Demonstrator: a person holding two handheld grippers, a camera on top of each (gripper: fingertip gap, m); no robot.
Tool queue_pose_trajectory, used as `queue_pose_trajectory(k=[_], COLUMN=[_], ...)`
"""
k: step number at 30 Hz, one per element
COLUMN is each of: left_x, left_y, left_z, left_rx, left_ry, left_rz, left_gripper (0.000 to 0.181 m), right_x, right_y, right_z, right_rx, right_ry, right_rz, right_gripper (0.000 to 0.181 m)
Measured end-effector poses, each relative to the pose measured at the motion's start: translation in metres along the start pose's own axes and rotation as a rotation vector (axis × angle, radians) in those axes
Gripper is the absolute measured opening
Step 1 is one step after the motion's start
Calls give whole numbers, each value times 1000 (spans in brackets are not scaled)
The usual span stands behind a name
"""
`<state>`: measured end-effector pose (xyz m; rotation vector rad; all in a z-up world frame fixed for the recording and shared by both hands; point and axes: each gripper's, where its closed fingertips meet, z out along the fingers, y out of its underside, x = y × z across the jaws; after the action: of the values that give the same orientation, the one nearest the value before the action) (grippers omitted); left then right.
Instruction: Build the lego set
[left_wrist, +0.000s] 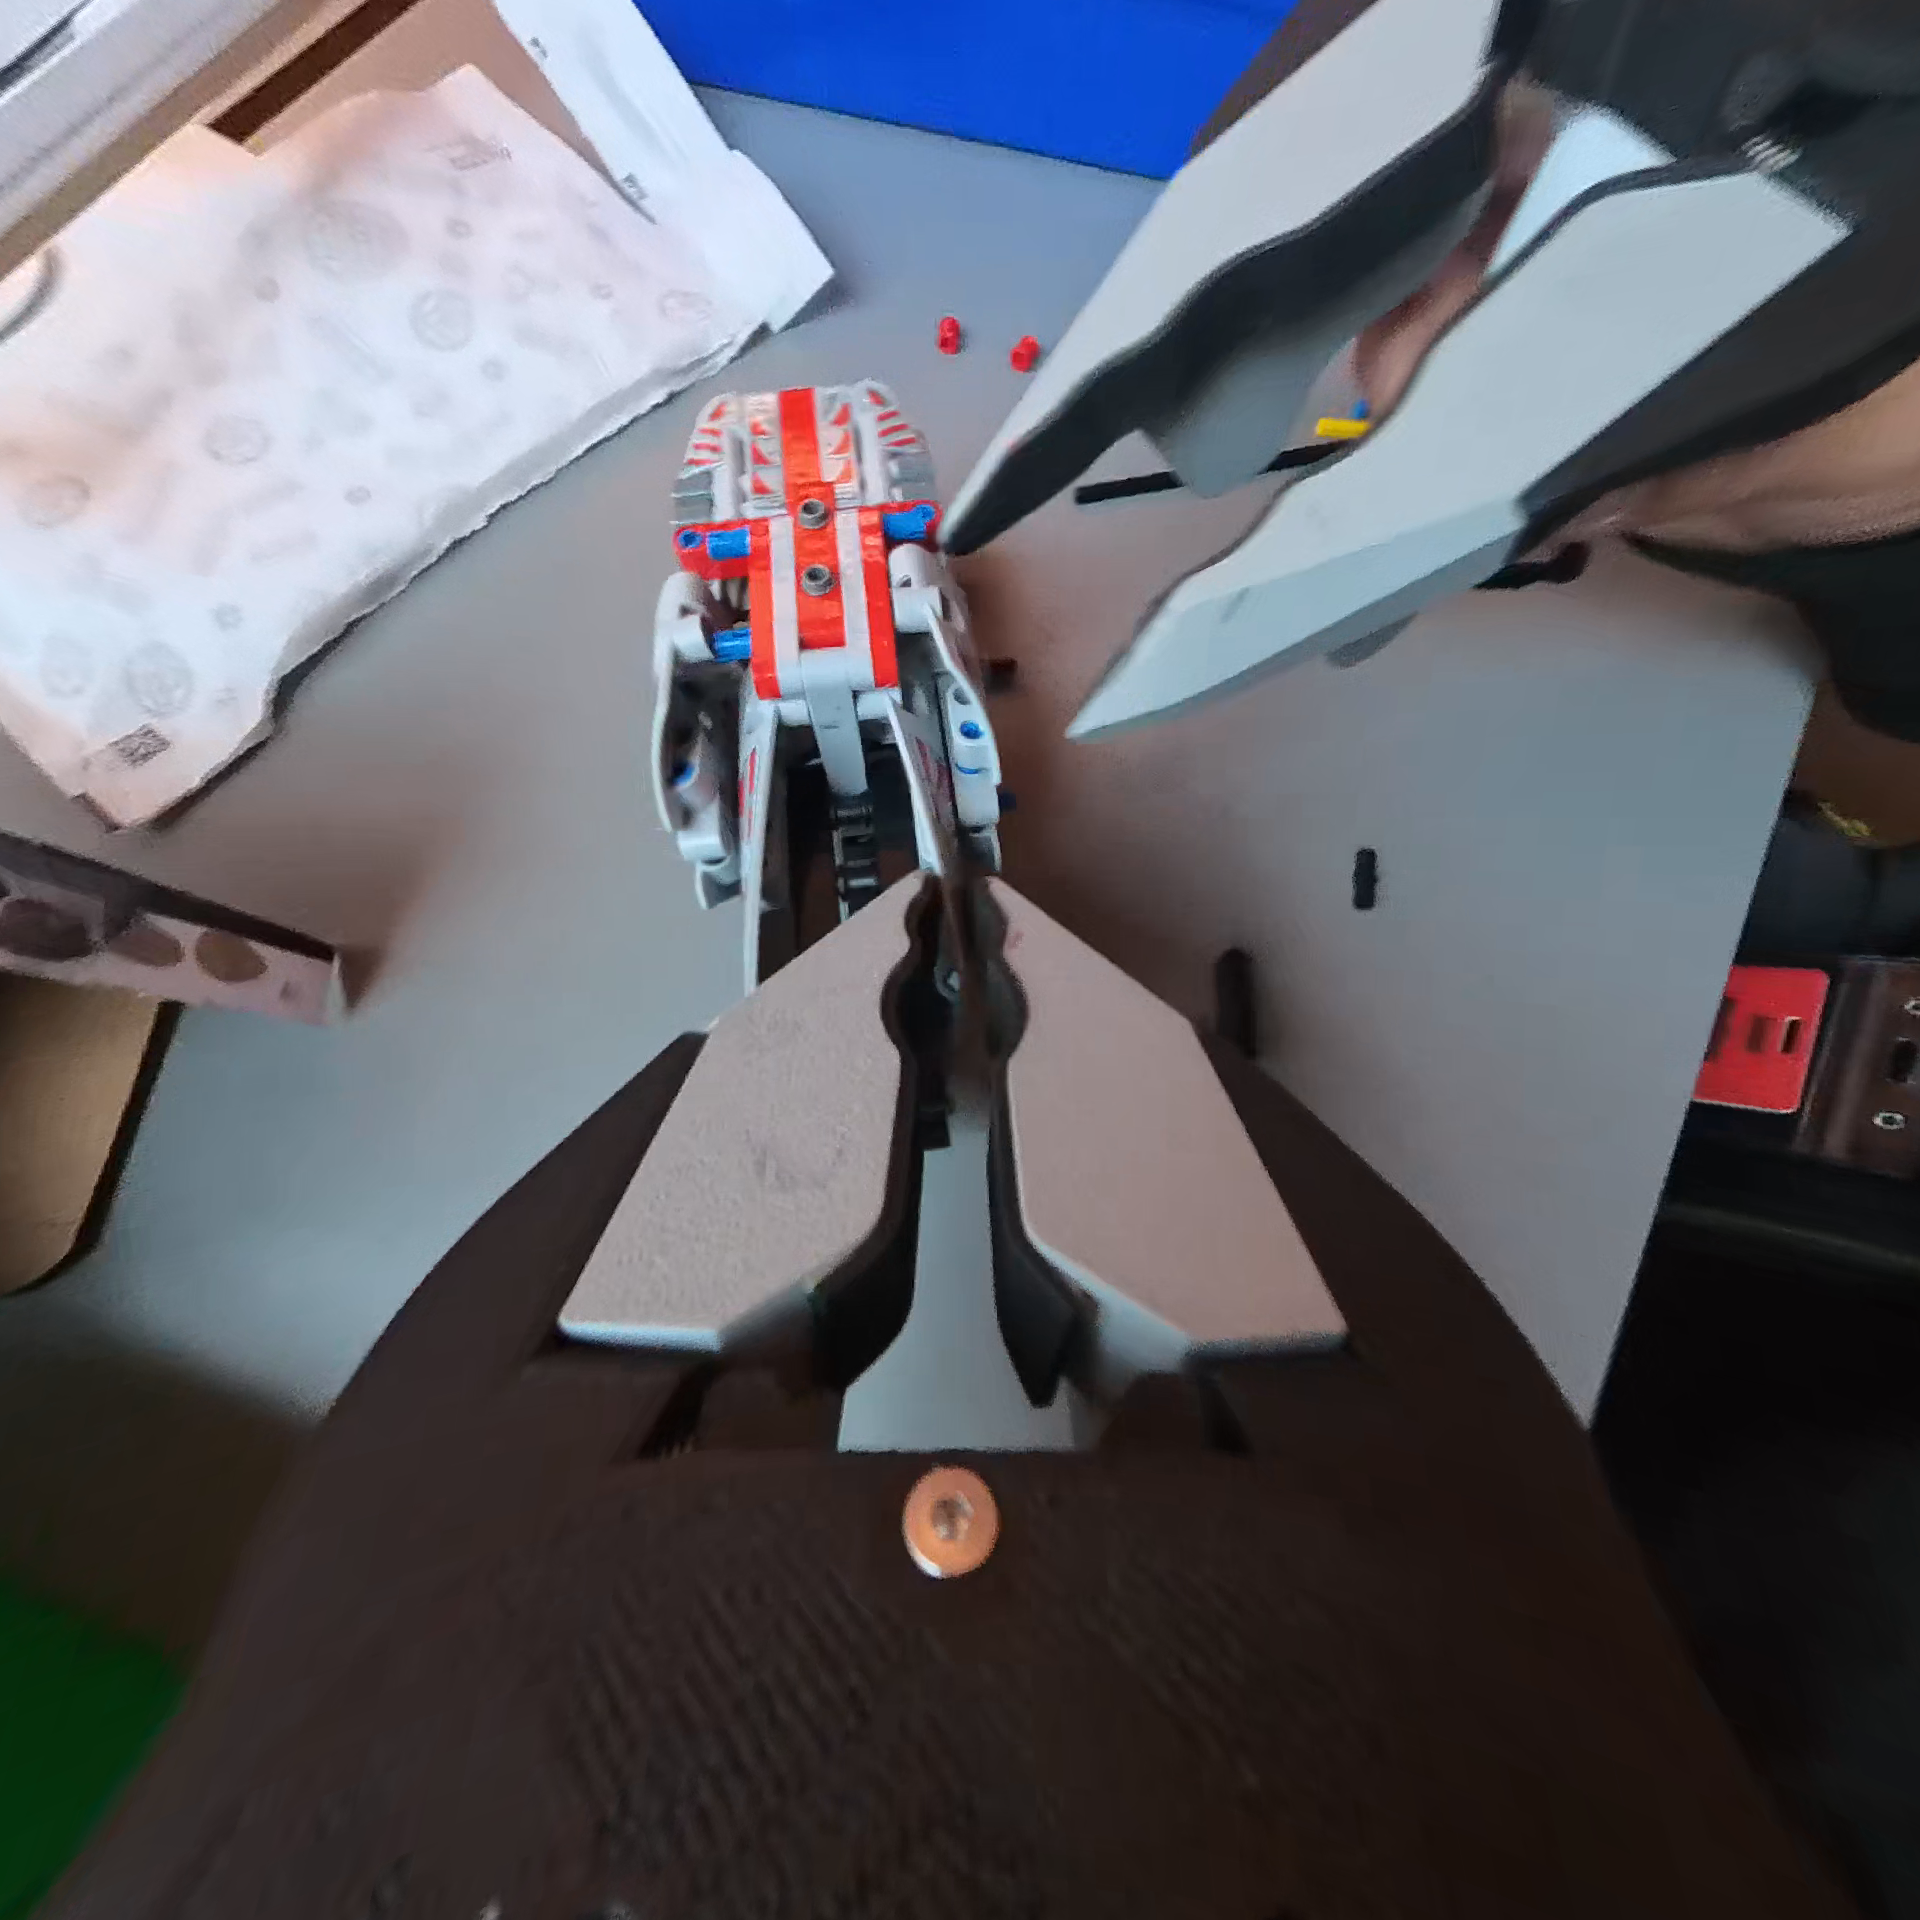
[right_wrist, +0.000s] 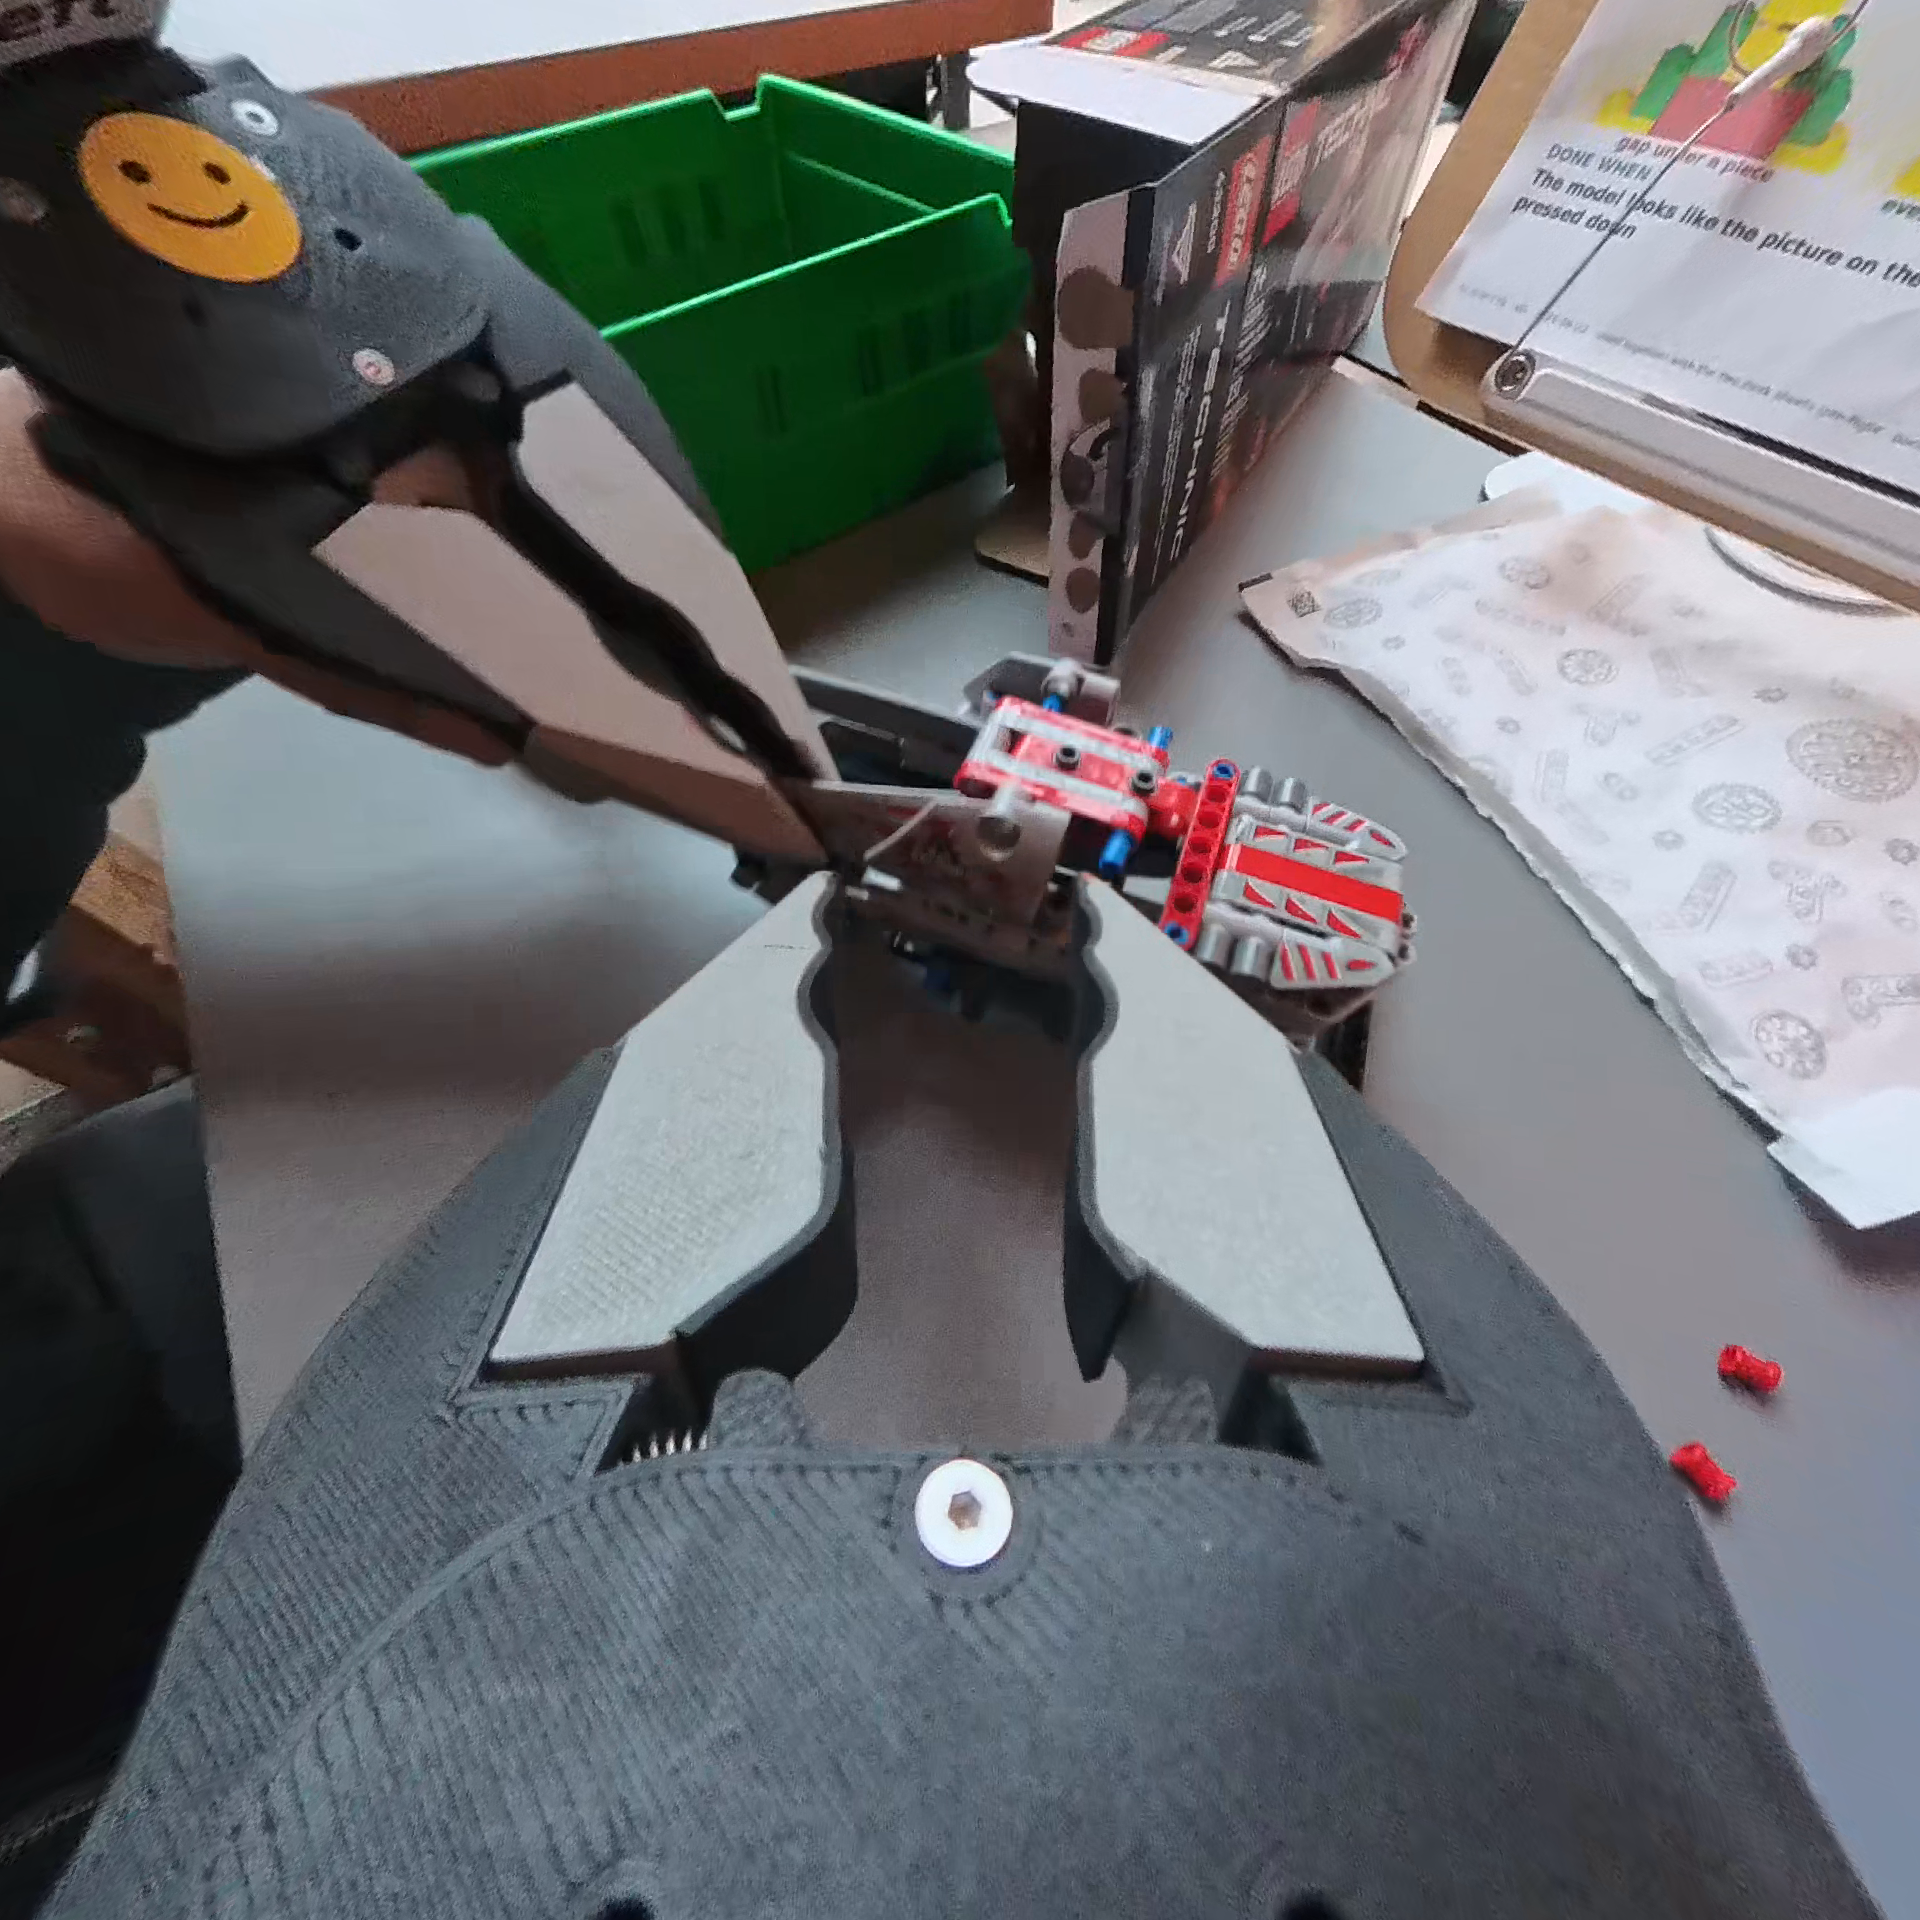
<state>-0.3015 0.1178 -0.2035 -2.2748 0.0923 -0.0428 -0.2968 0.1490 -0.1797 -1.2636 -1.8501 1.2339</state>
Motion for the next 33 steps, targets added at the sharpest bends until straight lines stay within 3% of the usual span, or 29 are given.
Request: queue_pose_trajectory(k=[5,11,13,19,23,33], left_x=[5,11,14,24,24,28], left_y=[-9,-18,-20,-26,-26,-25], left_z=[10,20,22,30,32,35], left_rx=[24,55,56,84,60,37], left_ry=[-33,-35,-48,-49,-101,-121], left_rz=[-4,-77,-55,-35,27,129], left_gripper=[3,2,2,3,3,2], right_x=[13,18,23,33,38,33], right_y=[1,9,10,9,9,15], right_z=[5,5,0,-11,-17,-26], right_rx=[-8,-32,-33,-11,-13,-50], right_ry=[38,27,35,-154,-207,-205], right_rz=[16,55,46,298,361,169], right_gripper=[33,48,35,26,15,20])
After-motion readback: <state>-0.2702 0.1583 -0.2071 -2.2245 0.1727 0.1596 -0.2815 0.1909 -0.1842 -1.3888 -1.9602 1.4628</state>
